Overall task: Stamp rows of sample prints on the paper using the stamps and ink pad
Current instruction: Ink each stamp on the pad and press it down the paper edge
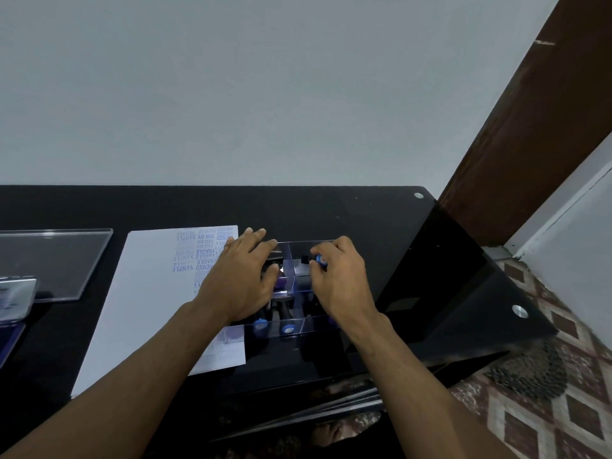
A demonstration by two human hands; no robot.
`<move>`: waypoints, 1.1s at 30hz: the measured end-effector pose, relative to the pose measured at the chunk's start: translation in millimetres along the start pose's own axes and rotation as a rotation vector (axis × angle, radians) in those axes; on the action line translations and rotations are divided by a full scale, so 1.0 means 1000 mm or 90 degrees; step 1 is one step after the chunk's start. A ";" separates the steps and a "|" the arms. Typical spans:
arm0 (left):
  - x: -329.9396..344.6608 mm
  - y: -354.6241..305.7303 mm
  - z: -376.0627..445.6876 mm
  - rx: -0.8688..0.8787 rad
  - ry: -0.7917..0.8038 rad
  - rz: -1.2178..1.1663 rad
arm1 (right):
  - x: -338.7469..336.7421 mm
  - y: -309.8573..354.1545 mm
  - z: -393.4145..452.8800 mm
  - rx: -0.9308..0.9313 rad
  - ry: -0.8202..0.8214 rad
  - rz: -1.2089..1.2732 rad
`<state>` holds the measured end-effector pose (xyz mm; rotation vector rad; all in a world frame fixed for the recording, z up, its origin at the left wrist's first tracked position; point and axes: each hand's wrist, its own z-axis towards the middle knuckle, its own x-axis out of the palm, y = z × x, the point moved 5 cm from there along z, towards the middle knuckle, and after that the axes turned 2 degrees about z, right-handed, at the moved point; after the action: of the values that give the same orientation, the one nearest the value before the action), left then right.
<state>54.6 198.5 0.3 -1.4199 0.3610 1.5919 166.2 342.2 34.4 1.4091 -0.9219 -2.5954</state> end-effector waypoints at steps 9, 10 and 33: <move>-0.037 0.032 -0.043 -0.066 -0.031 0.021 | 0.013 0.076 -0.009 -0.094 -0.036 0.049; -0.042 0.040 -0.052 -0.075 -0.032 0.030 | 0.019 0.087 -0.010 -0.104 -0.030 0.061; -0.149 0.240 -0.266 -0.374 -0.077 0.159 | 0.187 0.317 -0.059 -0.265 0.223 0.188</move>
<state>13.8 -186.6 -27.2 -1.7497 -0.0129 2.0893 29.8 -4.9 36.0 1.4138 -0.4650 -2.0761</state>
